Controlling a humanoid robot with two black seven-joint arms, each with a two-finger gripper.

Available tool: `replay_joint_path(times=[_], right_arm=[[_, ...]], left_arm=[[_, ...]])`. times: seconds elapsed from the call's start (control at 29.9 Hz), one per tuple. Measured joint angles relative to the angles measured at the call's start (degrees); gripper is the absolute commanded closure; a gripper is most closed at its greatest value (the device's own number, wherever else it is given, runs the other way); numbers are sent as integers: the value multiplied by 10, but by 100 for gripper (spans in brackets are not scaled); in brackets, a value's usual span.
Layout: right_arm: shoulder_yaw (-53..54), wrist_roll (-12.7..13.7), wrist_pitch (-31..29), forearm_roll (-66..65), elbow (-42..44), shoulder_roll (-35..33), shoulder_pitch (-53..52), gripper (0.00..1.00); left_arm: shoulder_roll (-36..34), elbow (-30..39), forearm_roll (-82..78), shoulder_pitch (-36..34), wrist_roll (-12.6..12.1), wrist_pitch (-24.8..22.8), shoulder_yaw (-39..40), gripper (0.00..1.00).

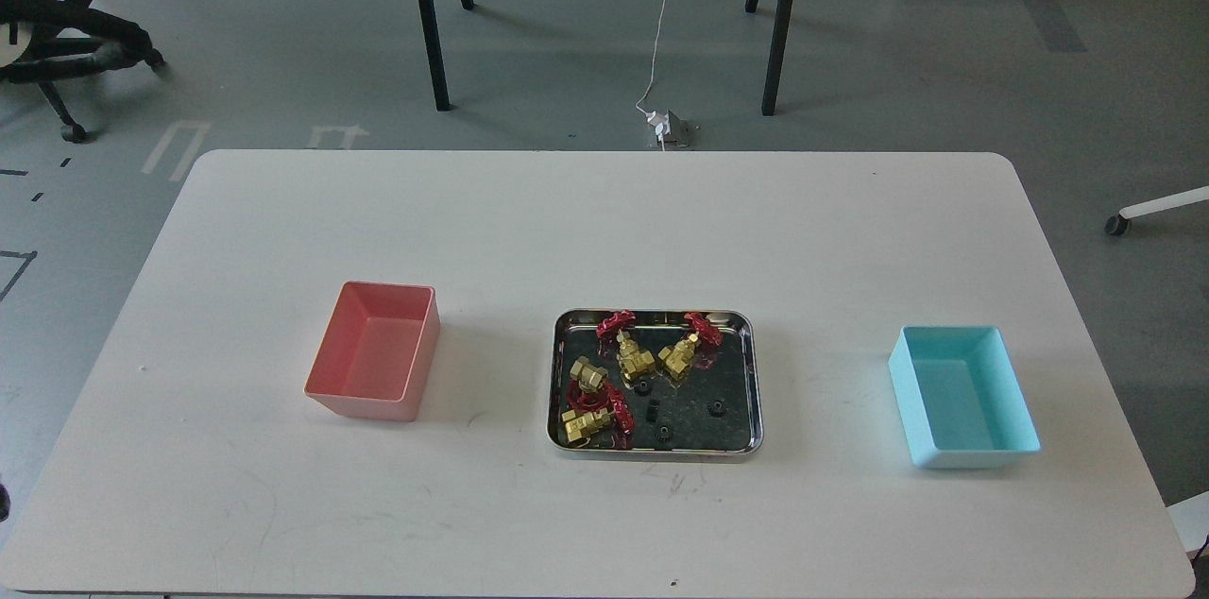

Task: Place valve in pink box and gear in blue box
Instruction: 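Move the left arm in over the table toward the metal tray, then lower the left gripper into the tray and grasp a brass valve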

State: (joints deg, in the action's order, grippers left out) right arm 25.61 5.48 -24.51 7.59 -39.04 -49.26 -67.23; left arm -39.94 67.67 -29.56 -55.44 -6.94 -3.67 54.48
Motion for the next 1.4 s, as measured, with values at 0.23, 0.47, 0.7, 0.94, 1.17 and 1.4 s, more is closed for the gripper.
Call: replay_joint_path(times=[0.23,0.47,0.7,0.94,1.17,1.4], right_arm=[[-4,1,2,0,-10,-1,-1,1],[3,-62,3,-1,-12,-1,-4,1],[-2,-79,-1,-31,-17,-1,-10,1],[-3,-71,1,-93,-21,-1,-23,2],[-3,-71,7,-147,-21,0,-48,2],[-4,-71,13,-153,-20,0,-51,2]], left_arm=[[-11,16,-2,6,126,-11,7,0],[3,-67,18,8,233,-78,20,0],[22,-57,-67,13,266,-106,-52,2],[11,69,-465,11,228,-53,-162,3],[29,137,-770,17,154,-49,-289,1],[87,131,-932,58,101,-39,-387,1]])
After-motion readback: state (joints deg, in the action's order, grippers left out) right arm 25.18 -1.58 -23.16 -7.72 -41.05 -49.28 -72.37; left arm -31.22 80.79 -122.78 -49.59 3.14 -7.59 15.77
